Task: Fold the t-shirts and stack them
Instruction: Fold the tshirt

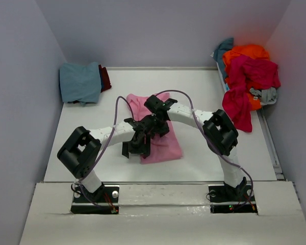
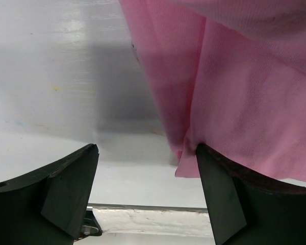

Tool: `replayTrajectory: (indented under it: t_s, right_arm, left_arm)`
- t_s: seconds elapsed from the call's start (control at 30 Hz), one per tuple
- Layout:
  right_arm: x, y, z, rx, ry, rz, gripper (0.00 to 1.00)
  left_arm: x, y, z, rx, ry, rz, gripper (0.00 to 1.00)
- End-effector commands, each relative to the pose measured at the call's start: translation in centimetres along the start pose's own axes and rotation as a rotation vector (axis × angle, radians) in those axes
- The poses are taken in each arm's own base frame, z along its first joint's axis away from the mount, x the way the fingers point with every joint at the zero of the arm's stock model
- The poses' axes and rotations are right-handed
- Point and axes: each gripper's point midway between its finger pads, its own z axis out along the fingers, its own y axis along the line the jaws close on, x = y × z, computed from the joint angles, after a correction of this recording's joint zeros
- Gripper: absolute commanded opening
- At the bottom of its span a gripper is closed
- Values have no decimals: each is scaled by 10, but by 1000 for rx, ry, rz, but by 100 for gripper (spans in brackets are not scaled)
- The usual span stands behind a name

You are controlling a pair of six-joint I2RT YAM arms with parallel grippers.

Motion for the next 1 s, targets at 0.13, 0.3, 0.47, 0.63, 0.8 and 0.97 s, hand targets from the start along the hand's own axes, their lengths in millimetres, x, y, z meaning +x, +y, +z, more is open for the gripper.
replayTrajectory:
  t_s: [0.13,0.3,0.47,0.63,0.8,0.97]
  right_arm:
    - [-28,-27,2,14,-44,69,54]
    - [-48,-67,1,69,-61,142,54]
    - [-70,-104,-4,100,-83,198,54]
    - [-79,-104,-4,90,-83,185,54]
    - [-85,-98,-12,69,-94,183,54]
    - [-94,-93,-44,44,-153,170,54]
  left_arm:
    - [12,6,-6,-2,28,27,90]
    - [21,11,-7,-1,42,27,90]
    - [27,16,-7,-5,48,27,90]
    - [30,18,-8,4,48,20,90]
    - [31,17,-8,13,47,14,90]
    - [26,14,-10,15,36,14,90]
